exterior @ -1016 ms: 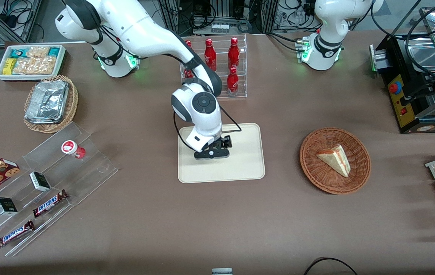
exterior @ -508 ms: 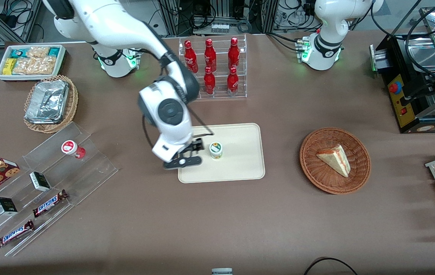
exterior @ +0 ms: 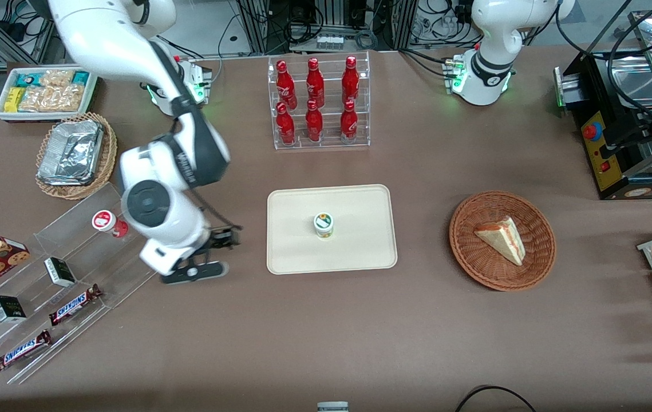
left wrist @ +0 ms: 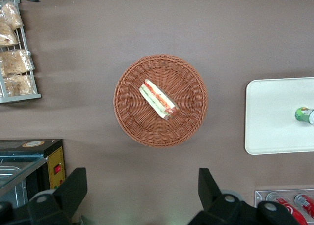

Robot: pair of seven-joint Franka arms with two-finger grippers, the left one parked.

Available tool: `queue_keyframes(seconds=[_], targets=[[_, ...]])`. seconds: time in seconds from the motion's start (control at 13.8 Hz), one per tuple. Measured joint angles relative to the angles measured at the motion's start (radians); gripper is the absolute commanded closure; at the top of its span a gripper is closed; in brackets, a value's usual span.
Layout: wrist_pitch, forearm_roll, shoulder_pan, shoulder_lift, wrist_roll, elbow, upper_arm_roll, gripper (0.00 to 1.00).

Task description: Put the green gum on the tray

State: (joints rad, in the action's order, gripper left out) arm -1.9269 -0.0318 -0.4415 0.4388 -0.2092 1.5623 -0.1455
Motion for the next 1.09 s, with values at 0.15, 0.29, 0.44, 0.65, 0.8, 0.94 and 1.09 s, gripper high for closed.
queue_keyframes(seconds=[0.15,0.29,0.44,0.65,0.8,0.94,1.09], targets=[[0.000,0.000,0.088,-0.036,0.005,0.032,0.011,0.00],[0.000,0.000,0.236,-0.093,0.022,0.071,0.095,0.00],[0.004,0.000,0.404,-0.152,0.065,0.106,0.220,0.00],[0.085,0.000,0.488,-0.225,0.125,0.128,0.269,0.00],[0.151,0.000,0.481,-0.272,0.127,0.131,0.244,0.00],[0.198,0.000,0.444,-0.316,0.130,0.131,0.189,0.00],[0.245,0.000,0.407,-0.348,0.131,0.130,0.149,0.00]])
